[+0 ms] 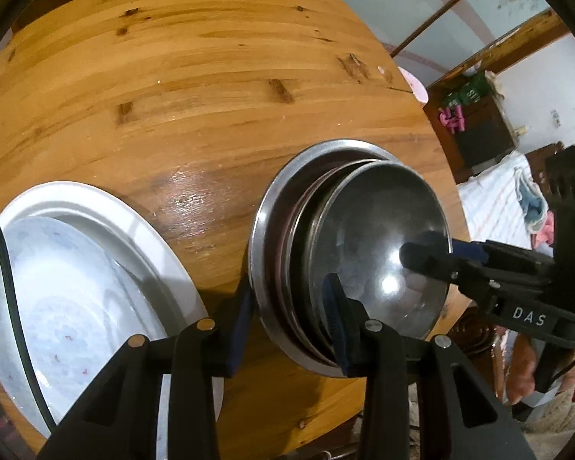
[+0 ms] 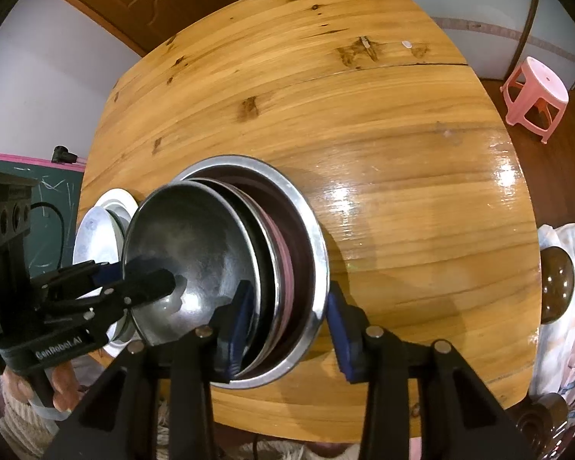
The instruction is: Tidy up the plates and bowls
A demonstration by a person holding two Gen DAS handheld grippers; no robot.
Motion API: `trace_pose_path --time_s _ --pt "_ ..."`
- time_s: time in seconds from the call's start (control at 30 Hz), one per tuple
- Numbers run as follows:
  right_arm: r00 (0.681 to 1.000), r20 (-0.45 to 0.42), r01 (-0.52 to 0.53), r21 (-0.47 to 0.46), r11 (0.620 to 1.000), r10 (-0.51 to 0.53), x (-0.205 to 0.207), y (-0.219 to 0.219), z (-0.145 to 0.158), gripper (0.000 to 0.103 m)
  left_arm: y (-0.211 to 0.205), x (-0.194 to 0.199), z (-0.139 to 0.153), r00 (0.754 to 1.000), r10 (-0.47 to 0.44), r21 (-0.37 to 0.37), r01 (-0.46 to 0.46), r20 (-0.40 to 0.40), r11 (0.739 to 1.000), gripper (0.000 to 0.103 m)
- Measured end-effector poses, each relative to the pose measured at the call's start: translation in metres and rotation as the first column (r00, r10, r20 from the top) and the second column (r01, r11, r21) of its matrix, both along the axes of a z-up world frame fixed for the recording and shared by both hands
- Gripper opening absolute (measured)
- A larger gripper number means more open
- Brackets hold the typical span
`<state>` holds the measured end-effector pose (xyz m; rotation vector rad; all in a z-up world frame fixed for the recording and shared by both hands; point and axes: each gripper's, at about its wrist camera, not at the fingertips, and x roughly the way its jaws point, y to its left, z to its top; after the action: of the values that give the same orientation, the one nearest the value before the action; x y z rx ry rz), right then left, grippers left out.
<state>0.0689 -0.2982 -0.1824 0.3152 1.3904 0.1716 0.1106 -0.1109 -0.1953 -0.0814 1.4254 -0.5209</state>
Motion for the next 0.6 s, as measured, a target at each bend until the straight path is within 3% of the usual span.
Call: trace_pose_path --time_s 0.4,0.6 --pt "1.000 -0.022 -0.002 -0.005 1.000 0.002 -0.002 0.001 -0.002 0.036 0.011 -0.004 0.004 0.999 0.037 0.001 -0.037 -0.032 0.999 0.032" --pt "1.000 -0.027 -0.008 -0.002 1.000 0.008 -0.008 0.009 0.006 0.035 0.021 -0.010 0.022 0.997 0.073 -0.018 -0.073 -0.008 0.997 0.032"
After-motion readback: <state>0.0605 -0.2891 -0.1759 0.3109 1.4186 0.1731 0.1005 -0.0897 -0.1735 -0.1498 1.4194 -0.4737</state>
